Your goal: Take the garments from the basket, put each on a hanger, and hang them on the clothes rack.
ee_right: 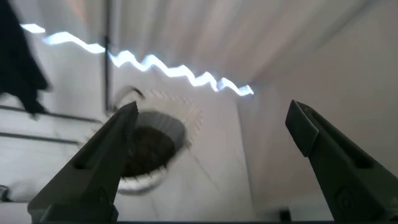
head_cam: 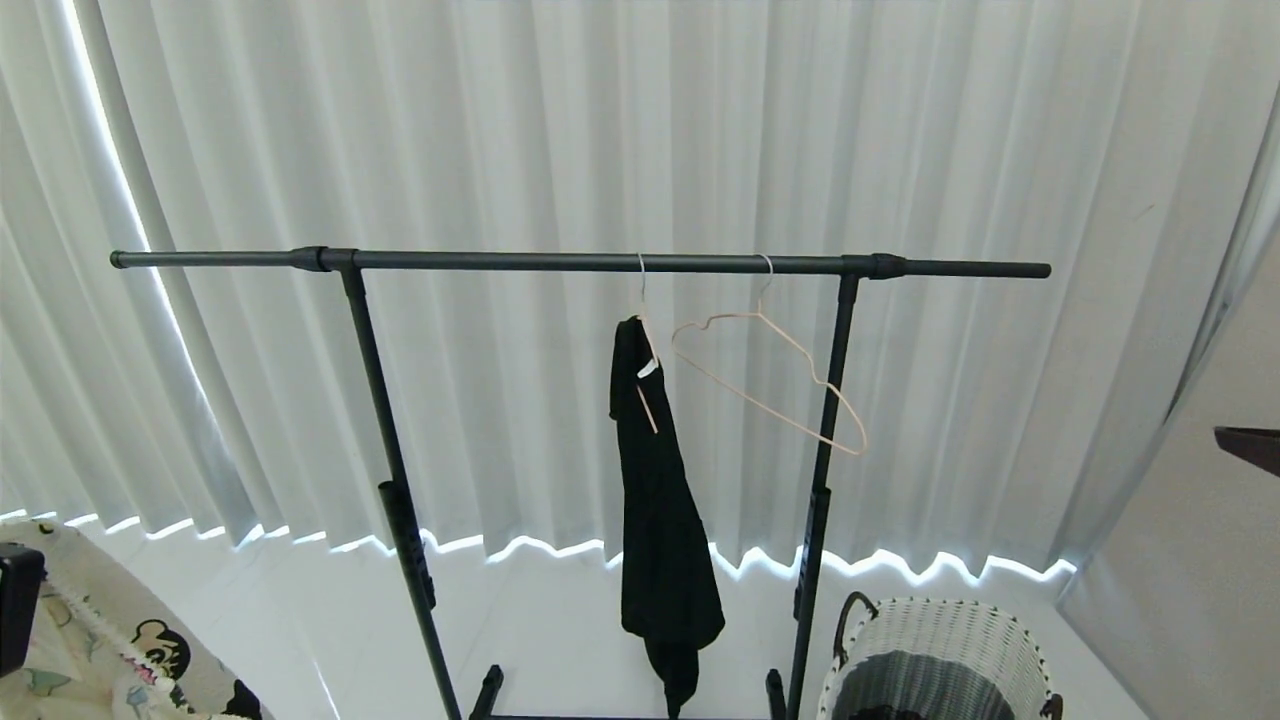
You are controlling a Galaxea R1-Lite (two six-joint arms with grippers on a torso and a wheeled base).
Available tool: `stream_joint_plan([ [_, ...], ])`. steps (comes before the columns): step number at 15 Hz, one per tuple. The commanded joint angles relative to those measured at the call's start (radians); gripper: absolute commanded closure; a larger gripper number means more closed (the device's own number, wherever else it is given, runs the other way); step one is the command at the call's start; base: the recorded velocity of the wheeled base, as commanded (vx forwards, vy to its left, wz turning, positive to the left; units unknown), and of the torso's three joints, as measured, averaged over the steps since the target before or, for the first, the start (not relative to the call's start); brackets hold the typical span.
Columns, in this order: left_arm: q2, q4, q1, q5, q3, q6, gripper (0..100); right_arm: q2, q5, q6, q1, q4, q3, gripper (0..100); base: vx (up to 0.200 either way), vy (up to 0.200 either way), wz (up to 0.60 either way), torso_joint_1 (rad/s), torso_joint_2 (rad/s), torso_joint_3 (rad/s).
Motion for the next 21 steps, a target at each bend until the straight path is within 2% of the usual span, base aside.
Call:
stream_joint_plan([
  [1, -0.003, -0.001, 0.001, -0.003, 0.0, -0.003, 100, 0.02, 0.022, -0.001, 0.0, -0.022, -0.001, 0, 0.0, 0.0, 0.0, 0.0, 0.0, 0.0],
  [6, -0.012, -0.001, 0.002, -0.003, -0.002, -0.003, 100, 0.034, 0.143, -0.008, 0.0, -0.085, -0.006, 0, 0.2, 0.2, 0.0, -0.001, 0.0, 0.008],
  [11, -0.014, -0.001, 0.002, -0.003, 0.0, 0.0, 100, 0.036, 0.154, -0.007, -0.002, -0.085, -0.006, 0, 0.2, 0.2, 0.0, 0.008, 0.0, 0.001],
  [18, -0.015, -0.001, 0.001, 0.0, 0.006, 0.0, 100, 0.093, 0.159, -0.007, -0.038, -0.13, -0.007, 0, 0.0, 0.0, 0.0, 0.0, 0.0, 0.0],
  [21, -0.014, -0.001, 0.001, 0.0, 0.008, 0.002, 100, 0.136, 0.209, -0.007, -0.042, -0.148, -0.007, 0, 0.133, 0.0, 0.0, 0.0, 0.0, 0.0],
])
